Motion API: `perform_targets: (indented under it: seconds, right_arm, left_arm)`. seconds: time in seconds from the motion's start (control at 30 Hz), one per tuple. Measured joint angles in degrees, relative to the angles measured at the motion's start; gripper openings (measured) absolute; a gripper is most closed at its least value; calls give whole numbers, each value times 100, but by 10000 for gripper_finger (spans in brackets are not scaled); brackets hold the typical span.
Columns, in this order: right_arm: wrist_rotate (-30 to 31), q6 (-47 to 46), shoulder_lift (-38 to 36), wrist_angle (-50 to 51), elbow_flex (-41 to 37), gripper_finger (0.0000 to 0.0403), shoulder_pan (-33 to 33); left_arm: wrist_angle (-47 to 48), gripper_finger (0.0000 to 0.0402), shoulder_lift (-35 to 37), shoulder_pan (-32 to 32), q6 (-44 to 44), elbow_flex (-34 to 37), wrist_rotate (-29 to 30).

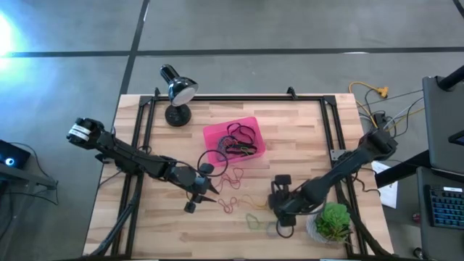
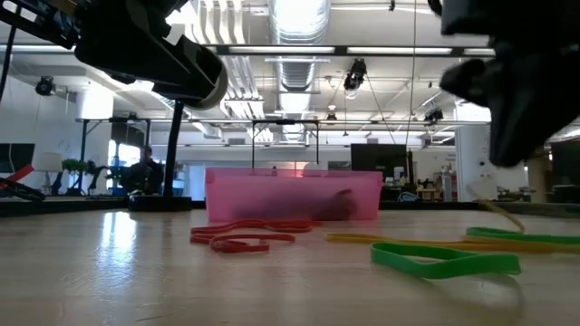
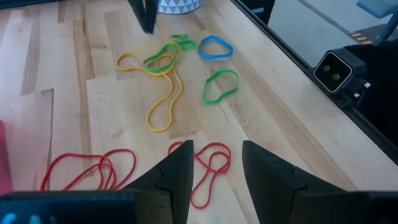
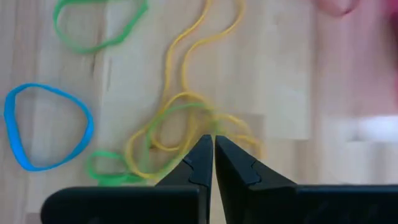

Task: Pick and place rubber bands into bin
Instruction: Put the yellow rubber band into the red bin, then put the green rubber band into the red bin

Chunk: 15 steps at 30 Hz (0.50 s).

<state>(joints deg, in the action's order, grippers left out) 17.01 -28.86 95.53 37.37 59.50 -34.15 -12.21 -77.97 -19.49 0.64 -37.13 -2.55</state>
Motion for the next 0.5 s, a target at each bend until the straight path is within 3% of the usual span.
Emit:
perform_targets:
  seconds: [0.27,0.43,0.5]
  right_arm:
    - [898,552,-99,1186,1101,8,5]
    - [921,335,-87,1110,1216,8,94]
    - [579,212,-44,1105,1045,9,166]
  left_arm:
    - [9,121,0,0,0,0,0]
    - [20,121,0,0,5,0,0]
    - [20,121,0,0,9,0,-1]
